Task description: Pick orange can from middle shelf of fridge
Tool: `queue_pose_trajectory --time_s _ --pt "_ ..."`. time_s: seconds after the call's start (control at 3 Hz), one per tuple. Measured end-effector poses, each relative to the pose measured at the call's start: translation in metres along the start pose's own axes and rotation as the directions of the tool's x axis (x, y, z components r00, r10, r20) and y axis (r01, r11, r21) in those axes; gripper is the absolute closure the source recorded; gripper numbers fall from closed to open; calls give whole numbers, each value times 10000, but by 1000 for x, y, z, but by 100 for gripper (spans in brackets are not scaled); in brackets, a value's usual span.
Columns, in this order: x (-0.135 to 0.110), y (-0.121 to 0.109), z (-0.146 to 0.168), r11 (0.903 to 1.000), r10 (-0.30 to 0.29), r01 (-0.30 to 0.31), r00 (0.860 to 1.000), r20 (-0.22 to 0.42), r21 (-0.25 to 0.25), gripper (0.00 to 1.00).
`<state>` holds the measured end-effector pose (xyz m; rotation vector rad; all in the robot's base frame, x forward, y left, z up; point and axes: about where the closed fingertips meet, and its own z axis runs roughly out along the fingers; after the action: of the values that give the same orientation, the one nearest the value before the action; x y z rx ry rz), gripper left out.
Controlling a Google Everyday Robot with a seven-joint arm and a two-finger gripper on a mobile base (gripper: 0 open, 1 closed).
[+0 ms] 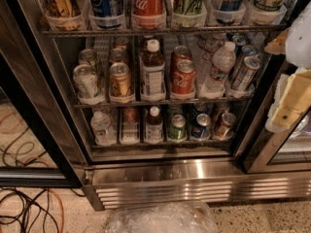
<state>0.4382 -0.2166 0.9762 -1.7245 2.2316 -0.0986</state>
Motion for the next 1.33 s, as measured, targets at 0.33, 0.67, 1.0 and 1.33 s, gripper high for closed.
queue_pose_trajectory --time_s 0.33,0.67,1.0,1.33 --pt "0 0 0 10000 1 -1 10000 1 1 0" --pt "-8 -1 2 9997 250 -253 9988 424 75 0" --pt "-15 -2 11 9965 830 -840 9845 1548 -7 0" --pt "-32 3 19 9872 1579 -1567 9361 3143 -294 0"
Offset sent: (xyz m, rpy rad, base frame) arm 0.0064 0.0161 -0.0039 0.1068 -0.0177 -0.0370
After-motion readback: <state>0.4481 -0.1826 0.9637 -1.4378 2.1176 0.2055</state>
